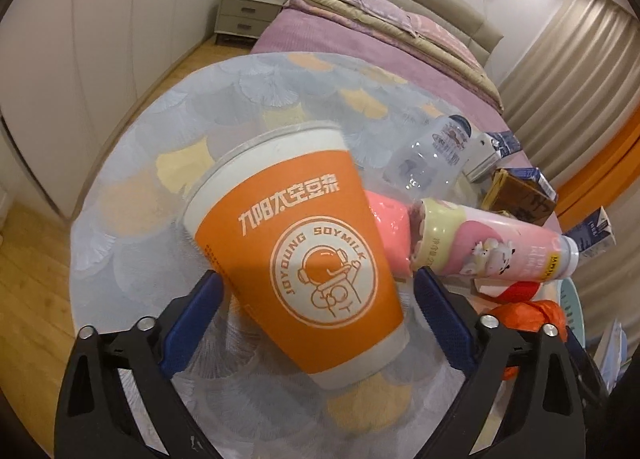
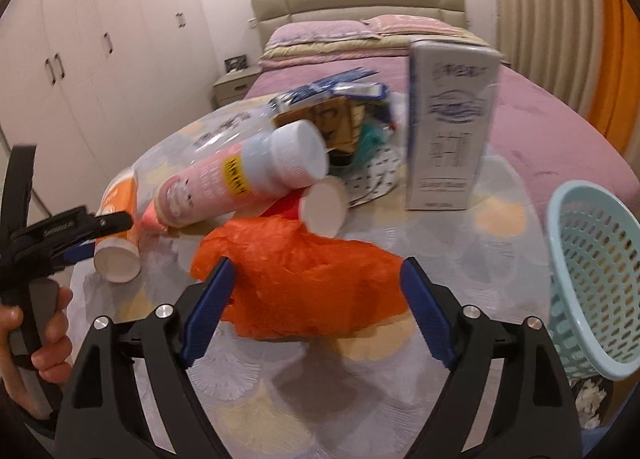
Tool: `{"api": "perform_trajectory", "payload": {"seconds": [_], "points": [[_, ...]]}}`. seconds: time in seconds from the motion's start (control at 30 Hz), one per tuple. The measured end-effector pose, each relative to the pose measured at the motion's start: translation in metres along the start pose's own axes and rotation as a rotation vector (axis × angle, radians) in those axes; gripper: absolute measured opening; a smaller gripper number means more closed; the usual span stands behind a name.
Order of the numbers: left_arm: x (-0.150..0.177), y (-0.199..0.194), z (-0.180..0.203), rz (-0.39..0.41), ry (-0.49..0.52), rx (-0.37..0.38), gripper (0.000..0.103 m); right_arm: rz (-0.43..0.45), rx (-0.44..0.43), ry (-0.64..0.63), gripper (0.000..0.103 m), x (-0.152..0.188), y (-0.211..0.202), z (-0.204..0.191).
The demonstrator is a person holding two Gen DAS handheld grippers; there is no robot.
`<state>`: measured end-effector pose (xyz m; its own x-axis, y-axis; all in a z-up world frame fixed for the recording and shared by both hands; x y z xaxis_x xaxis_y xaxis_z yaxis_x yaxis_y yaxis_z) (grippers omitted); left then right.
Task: Collect trash
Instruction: 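Grasp the orange plastic bag with the right tool while the left tool grasps the orange soymilk cup, then carry the bag and cup to the blue basket and open both tools to drop them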
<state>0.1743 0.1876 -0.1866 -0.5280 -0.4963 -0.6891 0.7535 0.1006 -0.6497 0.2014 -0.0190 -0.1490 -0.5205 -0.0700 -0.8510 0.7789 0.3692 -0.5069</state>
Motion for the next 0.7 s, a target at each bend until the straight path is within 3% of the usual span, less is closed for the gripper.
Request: {"api": "perform_trajectory", "payload": {"seconds": [0.13, 0.27, 0.43, 0.5, 0.7], "points": [[0.001, 0.002, 0.000, -0.001, 0.016, -0.009, 0.082, -0.034, -0.009, -0.027, 0.083, 0.009, 0.013, -0.009], [0.001, -0.005, 0.003, 0.025, 0.055, -0.003, 0.072, -0.056, -0.010, -0.017, 0.082, 0.016, 0.022, -0.010], [0.003, -0.016, 0.003, 0.049, 0.068, 0.000, 0.066, -0.058, -0.035, -0.005, 0.056, 0.019, 0.019, -0.014], [0.002, -0.023, 0.005, 0.068, 0.075, 0.003, 0.066, -0.055, -0.052, -0.015, 0.039, 0.020, 0.014, -0.016], [-0.005, -0.054, 0.017, 0.142, 0.096, 0.028, 0.066, -0.019, -0.098, -0.028, 0.029, 0.019, -0.012, -0.028]]}}
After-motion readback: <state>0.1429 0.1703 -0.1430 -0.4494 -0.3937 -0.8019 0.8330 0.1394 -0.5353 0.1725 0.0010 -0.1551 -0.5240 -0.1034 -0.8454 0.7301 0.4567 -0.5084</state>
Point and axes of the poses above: each gripper's, at about its wrist camera, not at the fingertips, and y roughly the way its jaws point, z to its right, x to its underside, the point moved 9 cm from there along y, roughly the way its jaws point, and after that the axes turned 13 degrees about z, right-handed, at the moved point
